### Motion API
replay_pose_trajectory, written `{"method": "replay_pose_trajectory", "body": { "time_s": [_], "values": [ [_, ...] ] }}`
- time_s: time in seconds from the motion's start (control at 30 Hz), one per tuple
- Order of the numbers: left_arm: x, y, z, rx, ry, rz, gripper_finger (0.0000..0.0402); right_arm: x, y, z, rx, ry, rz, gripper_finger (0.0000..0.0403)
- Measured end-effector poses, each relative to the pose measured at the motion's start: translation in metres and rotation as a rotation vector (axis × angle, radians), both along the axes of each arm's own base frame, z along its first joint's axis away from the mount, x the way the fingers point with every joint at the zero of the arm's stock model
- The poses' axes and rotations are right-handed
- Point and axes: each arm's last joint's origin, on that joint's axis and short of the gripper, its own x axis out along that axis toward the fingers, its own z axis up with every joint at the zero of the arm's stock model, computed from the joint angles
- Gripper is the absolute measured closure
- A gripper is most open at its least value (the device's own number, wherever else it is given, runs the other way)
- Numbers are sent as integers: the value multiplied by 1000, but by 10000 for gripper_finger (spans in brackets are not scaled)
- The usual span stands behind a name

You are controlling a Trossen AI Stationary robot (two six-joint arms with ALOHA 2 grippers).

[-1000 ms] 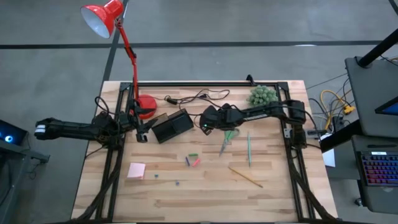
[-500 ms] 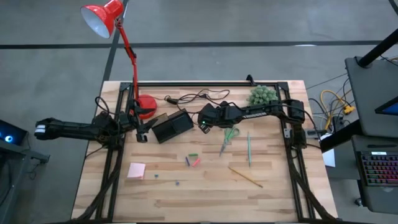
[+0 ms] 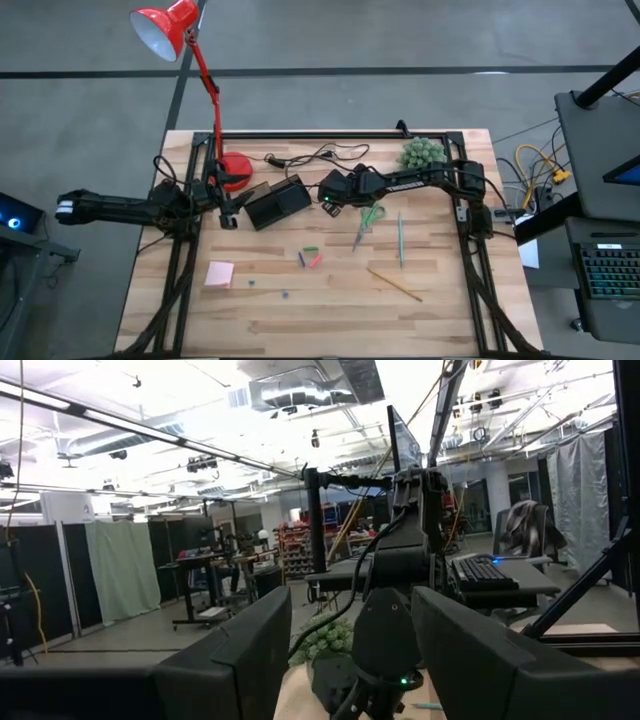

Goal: Pick and place office supplies into organizer
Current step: Put the blue sticky notes into the desk organizer

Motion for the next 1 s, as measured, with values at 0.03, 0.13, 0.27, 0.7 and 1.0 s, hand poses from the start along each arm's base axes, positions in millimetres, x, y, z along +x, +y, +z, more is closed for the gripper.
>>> {"method": "replay_pose_trajectory", "body": {
  "time_s": [0.03,0.13,0.27,0.7,1.0],
  "values": [
    [0,0,0,0,1,0,206,-1,0,0,0,6,-1,223],
    [0,0,-2,0,5,0,206,-2,-1,-1,-2,17,6,223],
    [0,0,-2,0,5,0,206,-4,-1,-4,-4,34,14,223],
    [0,0,-2,0,6,0,206,-8,-3,-11,-3,65,34,228],
    [0,0,-3,0,8,0,206,-12,-4,-16,-1,76,30,230]
  ]
}}
